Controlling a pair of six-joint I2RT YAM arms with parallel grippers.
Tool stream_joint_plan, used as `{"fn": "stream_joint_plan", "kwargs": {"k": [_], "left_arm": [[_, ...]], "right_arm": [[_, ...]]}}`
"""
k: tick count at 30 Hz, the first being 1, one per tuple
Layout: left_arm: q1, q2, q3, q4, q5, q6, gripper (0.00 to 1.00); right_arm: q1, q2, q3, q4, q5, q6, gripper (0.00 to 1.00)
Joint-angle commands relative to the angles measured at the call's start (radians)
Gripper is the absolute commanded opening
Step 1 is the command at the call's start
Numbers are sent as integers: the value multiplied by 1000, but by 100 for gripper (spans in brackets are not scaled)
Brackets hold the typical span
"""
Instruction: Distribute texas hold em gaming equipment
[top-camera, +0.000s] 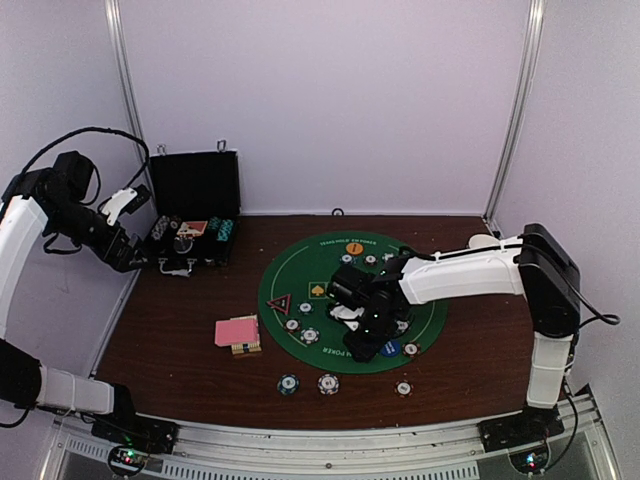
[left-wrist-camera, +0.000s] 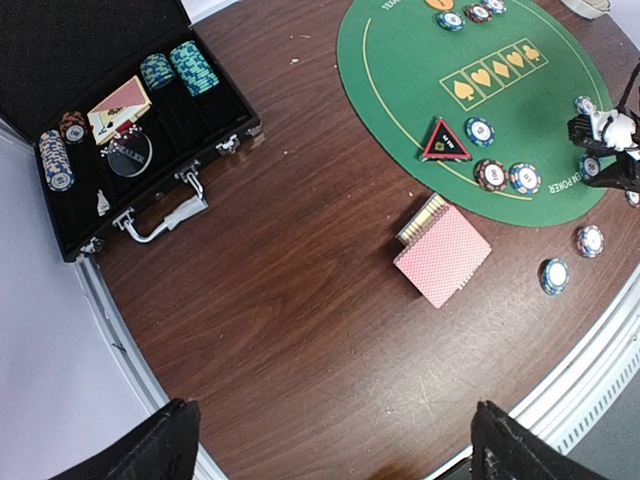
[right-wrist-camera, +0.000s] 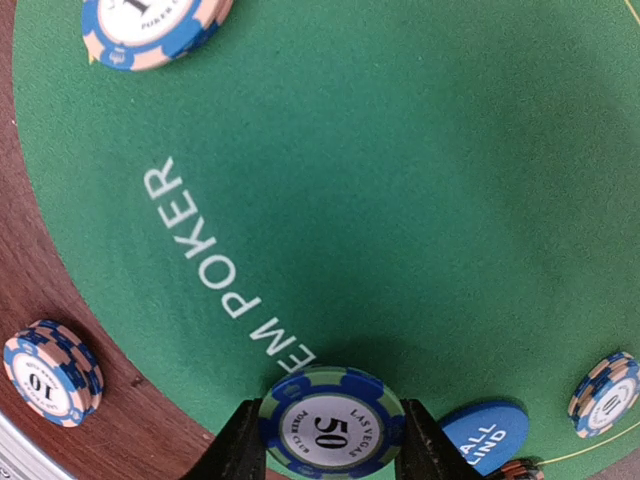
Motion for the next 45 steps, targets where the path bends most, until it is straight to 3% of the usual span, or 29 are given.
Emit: {"fn": "stream_joint_plan", "kwargs": {"k": [1,19,20,26,34,39,45], "left_arm": [[6,-4,0,-2,12,16,97],[5,8,14,-26,47,24,97],[5,10,12,-29,50,28,98],[3,9,-23,-44,86,58,98],[-54,39,-82,-16,65,93,97],[-212,83,-138,52,-30,115,98],[-349,175,-185,138,-97,149,98]], "right_arm": [[-2,-32,-19,61,27,31,20],[-30,-58,-72,63,33,29,20],[-31,-54,-71,64,32,30,24],[-31,-63,-55,60,40,41,67],[-31,-123,91,16,56,70,98],[-34,-147,152,32,67,124,100],[-80,-231,91,165,42,260,99]]}}
